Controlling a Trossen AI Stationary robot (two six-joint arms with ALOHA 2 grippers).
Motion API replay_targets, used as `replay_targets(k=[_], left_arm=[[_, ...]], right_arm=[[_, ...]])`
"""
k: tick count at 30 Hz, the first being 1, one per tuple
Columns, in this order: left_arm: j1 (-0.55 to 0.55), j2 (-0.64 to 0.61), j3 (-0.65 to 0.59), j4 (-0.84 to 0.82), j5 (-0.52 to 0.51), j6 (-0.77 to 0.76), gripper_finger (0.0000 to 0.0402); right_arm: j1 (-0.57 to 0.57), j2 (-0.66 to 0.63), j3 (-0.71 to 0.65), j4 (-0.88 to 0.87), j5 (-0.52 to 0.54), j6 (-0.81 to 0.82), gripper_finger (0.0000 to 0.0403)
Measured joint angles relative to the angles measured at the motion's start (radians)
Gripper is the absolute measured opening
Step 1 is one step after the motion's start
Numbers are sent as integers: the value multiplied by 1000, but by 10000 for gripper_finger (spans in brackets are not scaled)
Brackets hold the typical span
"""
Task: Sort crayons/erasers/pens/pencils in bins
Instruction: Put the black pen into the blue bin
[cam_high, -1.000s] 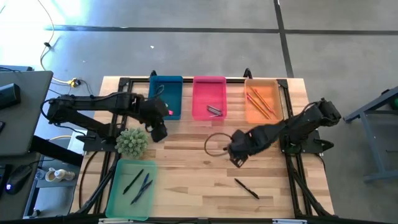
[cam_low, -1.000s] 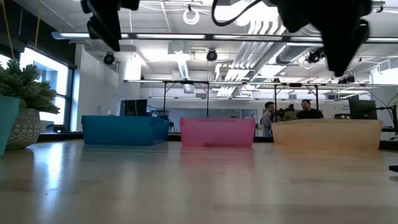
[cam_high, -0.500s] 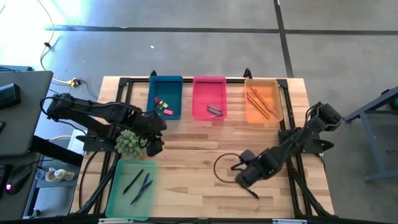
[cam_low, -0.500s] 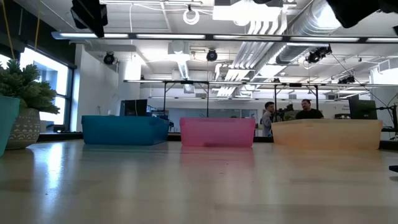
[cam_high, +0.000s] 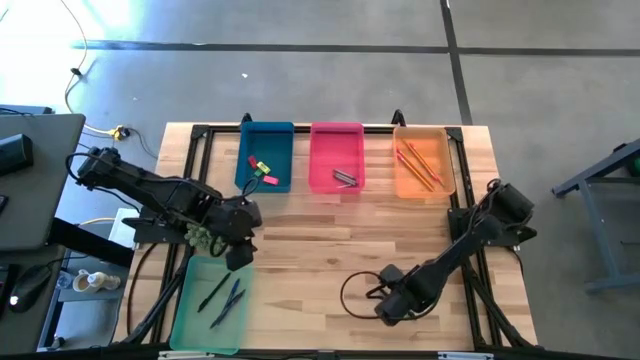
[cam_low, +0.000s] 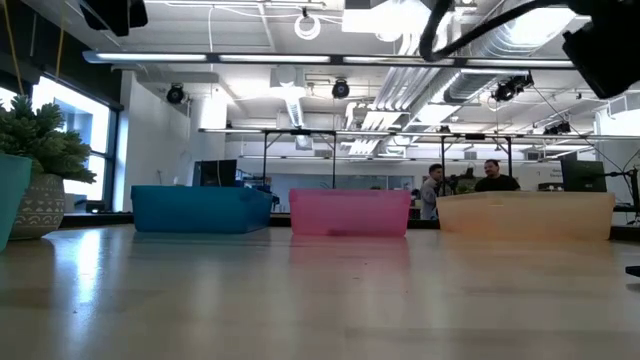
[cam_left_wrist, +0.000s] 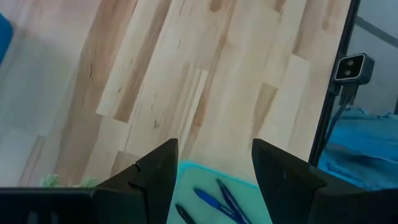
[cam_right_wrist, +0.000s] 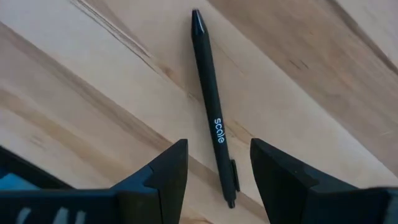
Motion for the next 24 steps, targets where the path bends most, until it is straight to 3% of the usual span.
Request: replay_targets(k=[9, 16, 24], left_arm=[[-5, 0, 0, 0, -78, -32, 192], [-5, 0, 0, 1, -83, -104, 192], [-5, 1, 0, 1, -79, -138, 192]], right_arm=[[17, 58, 0, 17, 25, -53, 165], [47, 115, 2, 23, 46, -52, 161], [54, 141, 6, 17, 51, -25, 98]])
